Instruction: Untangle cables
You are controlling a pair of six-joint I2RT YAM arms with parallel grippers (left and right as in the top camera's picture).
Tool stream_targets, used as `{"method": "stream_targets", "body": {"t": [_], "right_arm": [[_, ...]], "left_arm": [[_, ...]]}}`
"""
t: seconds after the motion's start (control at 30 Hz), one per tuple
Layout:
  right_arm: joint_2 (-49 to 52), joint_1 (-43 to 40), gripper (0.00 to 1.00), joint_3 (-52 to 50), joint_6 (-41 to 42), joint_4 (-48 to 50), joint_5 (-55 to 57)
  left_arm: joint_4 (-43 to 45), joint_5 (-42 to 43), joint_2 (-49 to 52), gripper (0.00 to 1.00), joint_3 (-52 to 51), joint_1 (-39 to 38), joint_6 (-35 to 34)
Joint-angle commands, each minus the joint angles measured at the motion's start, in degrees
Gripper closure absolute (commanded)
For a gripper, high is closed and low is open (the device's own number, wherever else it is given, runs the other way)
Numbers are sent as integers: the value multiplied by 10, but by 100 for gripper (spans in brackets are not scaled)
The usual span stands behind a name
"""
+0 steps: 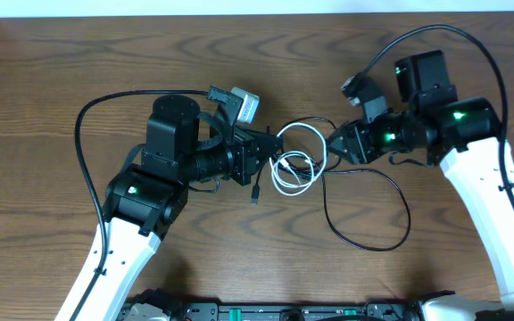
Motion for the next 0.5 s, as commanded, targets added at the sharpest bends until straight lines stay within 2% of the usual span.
{"method": "stream_targets", "body": {"t": [0.0,0.1,0.17,0.2,0.27,0.37,0.47], "right_arm": [[-6,16,56,2,-19,-1,-18],[-6,22,55,2,-22,-1,-18],[-6,21,50,2,-24,-2,-18],[-6,21,48,2,-24,-2,-17],[-6,22,46,2,-24,-5,-12],[-6,22,44,2,-24,-5,-12],[-6,22,43,2,-24,-5,-12]], "left_arm": [[1,1,-1,93,16,-1,8],[-3,-61,-1,93,16,-1,8],[-6,-137,-1,93,16,-1,2],[-7,-157,-1,93,16,-1,-5],[-13,-250,-1,93,16,-1,-44],[-8,-244,-1,93,16,-1,-55],[-3,-200,-1,93,16,-1,-68]]}}
